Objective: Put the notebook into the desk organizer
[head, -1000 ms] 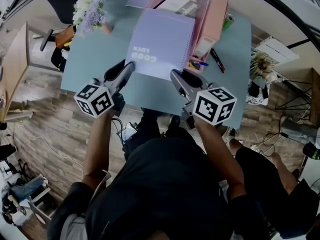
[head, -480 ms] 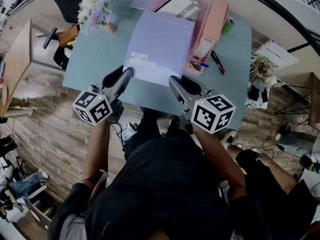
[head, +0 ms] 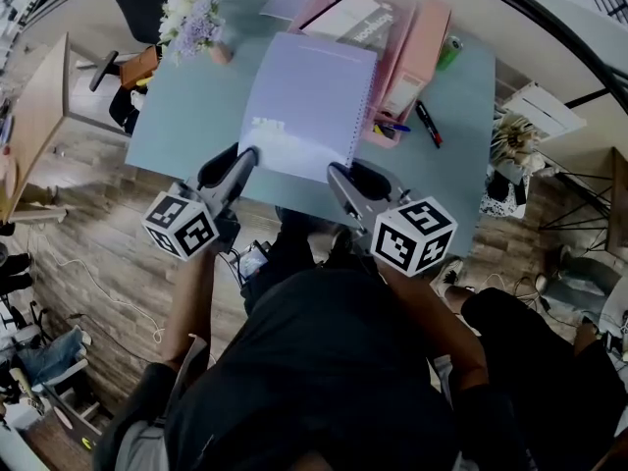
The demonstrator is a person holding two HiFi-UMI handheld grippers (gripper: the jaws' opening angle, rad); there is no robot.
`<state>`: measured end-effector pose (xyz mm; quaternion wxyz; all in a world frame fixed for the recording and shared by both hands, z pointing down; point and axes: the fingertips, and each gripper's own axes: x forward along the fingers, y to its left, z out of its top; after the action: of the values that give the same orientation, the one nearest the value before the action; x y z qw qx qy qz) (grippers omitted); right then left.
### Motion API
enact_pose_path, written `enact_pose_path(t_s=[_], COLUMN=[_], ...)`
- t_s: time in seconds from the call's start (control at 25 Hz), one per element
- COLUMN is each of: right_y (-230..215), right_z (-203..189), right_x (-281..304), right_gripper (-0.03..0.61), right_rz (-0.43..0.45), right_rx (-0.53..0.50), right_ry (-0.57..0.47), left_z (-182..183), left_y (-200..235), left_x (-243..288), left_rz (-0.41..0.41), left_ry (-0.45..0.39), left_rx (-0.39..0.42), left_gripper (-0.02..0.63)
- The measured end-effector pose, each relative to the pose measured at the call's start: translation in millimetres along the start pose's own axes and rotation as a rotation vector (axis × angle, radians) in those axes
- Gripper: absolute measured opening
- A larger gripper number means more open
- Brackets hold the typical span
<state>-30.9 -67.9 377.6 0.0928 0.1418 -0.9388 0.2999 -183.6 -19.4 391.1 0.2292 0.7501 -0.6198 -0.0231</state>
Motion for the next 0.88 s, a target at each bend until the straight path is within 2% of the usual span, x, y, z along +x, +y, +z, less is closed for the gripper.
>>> enact_pose_path(t_s=[0.88], right_y=[20], right_z=[-35], right_x=[-16], right_gripper=[0.097], right_rz=[0.064], right_rx=[-0.028], right_ry=[0.062], left_z=[-30], left_y=[-20], left_x=[-41], left_rz=[0.074], left_ry=[0.019], left_rx=[-0.035], left_gripper=[0.158])
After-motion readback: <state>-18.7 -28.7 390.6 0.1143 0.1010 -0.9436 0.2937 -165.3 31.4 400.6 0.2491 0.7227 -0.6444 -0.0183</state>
